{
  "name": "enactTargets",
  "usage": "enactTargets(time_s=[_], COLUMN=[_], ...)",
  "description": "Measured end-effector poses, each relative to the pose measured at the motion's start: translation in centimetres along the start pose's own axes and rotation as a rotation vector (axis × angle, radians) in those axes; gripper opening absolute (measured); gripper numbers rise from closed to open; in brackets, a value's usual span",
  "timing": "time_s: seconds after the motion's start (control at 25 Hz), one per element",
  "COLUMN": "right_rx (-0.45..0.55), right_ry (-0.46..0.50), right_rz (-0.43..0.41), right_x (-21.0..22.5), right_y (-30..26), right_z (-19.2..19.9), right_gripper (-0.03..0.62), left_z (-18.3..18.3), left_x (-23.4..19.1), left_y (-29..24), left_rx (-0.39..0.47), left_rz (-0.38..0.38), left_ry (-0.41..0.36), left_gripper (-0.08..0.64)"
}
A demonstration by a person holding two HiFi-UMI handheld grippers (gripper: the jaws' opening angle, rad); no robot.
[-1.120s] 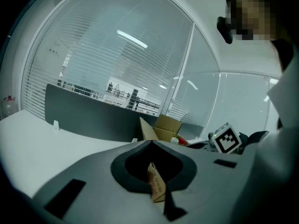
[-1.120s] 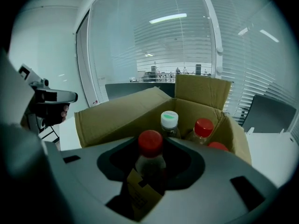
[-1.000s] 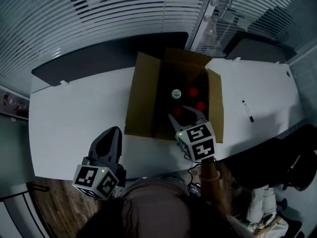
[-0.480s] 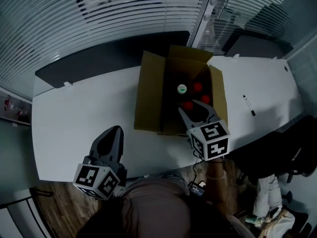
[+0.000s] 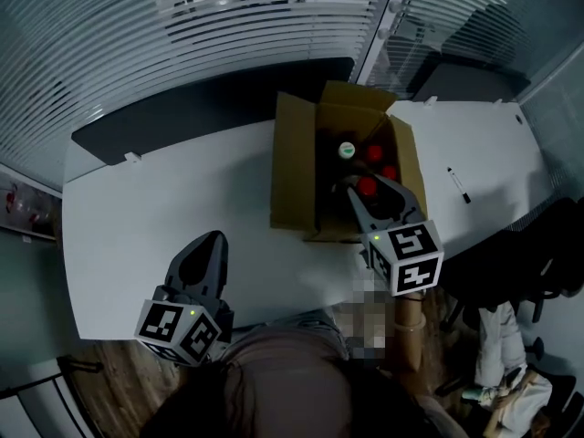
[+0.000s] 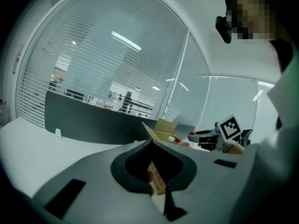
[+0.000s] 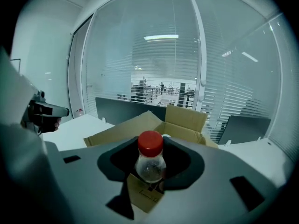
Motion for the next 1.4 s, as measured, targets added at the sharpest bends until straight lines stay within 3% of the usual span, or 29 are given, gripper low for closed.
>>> enactTargets(time_s=[0.76,1.4], right_rx=[0.138,0.228], right_ry=[0.061,0.068], right_rz=[0.163,0.268], right_x=[-4.2,-11.4], right_y=[5.6,11.3], right_z=[-4.6,-5.5], right_gripper=[0.173,0.173], left_z=[-0.5,0.3], left_x=[-3.1,-6.5], left_y=[3.8,8.0], left_rx=[0.015,0.015], left_rz=[0.080,0.173], left_ry=[-0.006,-0.038], left_gripper=[0.008,0.008])
Point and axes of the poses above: the fingertips, and each gripper's own axes: y backward along the fingers, x to its right, z out of its underside, the point moved 10 cm from there along y, backward along the fingers, and after that the axes turned 2 degrees about -x, right-handed, at the moved point
